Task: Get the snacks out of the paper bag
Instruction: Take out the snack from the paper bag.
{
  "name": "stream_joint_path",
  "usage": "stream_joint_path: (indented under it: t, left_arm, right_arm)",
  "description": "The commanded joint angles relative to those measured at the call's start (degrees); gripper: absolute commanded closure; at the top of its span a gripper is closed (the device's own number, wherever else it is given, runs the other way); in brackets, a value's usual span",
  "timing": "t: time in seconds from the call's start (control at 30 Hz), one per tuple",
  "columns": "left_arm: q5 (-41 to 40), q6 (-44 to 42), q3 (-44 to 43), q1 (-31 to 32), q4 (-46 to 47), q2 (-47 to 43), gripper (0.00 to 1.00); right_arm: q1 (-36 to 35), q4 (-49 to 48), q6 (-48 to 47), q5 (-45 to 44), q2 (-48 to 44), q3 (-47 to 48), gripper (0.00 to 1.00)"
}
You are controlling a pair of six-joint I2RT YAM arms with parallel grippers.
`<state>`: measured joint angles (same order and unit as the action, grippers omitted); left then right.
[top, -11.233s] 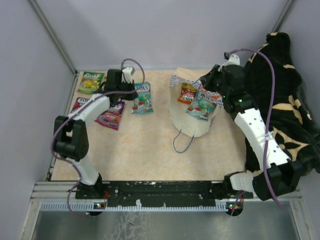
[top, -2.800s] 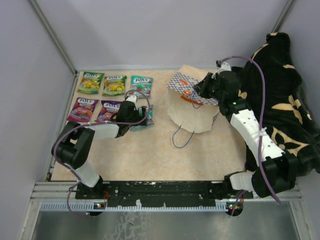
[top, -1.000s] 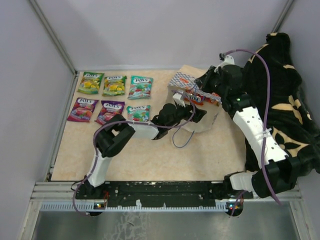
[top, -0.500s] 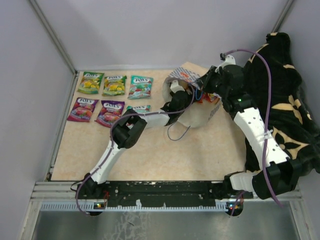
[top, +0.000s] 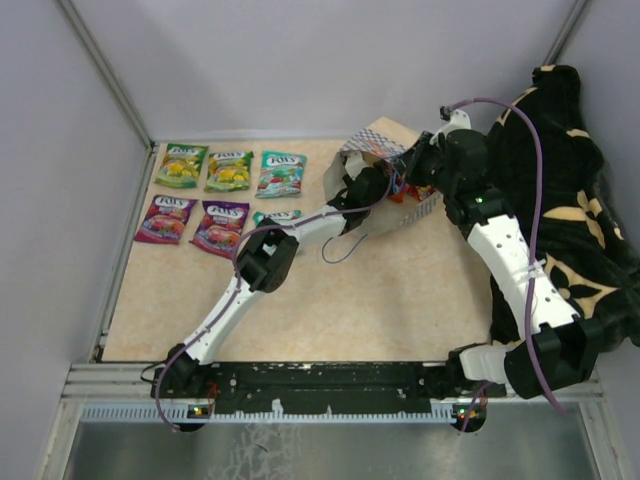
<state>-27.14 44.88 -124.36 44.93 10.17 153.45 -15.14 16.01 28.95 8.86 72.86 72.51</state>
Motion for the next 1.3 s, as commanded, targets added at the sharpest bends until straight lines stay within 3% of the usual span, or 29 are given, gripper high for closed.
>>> stream_joint_path:
  t: [0.0,0.13,0.3,0.67,0.83,0.87,0.97,1.03,1.1,1.27]
  left_arm:
    - [3.43,-1.01,-1.9,-1.18,-3.75,3.0,0.36]
    - [6.46,-1.29,-2.42,-1.79,-2.63,3.59,0.57]
    - [11.17,-1.63,0.57,-2.76,0.35,1.57,0.99]
    - [4.24,-10.84,23.45,-2.15,15.04,-17.54,1.0]
    - [2.02,-9.36,25.82,-1.86,10.62,-20.75,1.0]
    - [2.78,-8.35,25.7,-1.94,9.32,-20.83,0.99]
    - [6.03,-1.14,24.52,-1.88,3.02,-20.54,0.59]
    - [8.12,4.23,23.47,-1.86,-1.78,-20.01,0.4]
    - [10.7,8.97,23.72,-1.86,-3.54,-19.63,0.32]
    - [16.49,17.41,21.38,-1.98,-4.95,-16.41,0.3]
  right_arm:
    - [0.38,-2.04,-0.78,0.19,-0.55,2.9,0.98]
    - [0.37,-2.0,-0.74,0.32,-0.44,2.85,0.99]
    - [0.38,-1.95,-0.91,0.25,-0.61,2.69,0.98]
    - [0.37,-2.37,-0.85,0.2,-0.75,1.81,0.99]
    - [0.37,-3.31,-0.16,0.75,-0.27,1.43,0.99]
    - [0.37,-3.35,-0.05,0.89,-0.31,1.39,0.98]
    - [0.37,-3.39,0.11,0.69,-0.44,1.17,0.98]
    - [0.37,-3.46,0.13,0.37,-0.6,0.98,0.98]
    - [0.37,-3.59,0.27,0.21,-0.68,0.75,0.99]
    - [0.37,-3.8,0.46,0.37,-0.77,0.32,0.99]
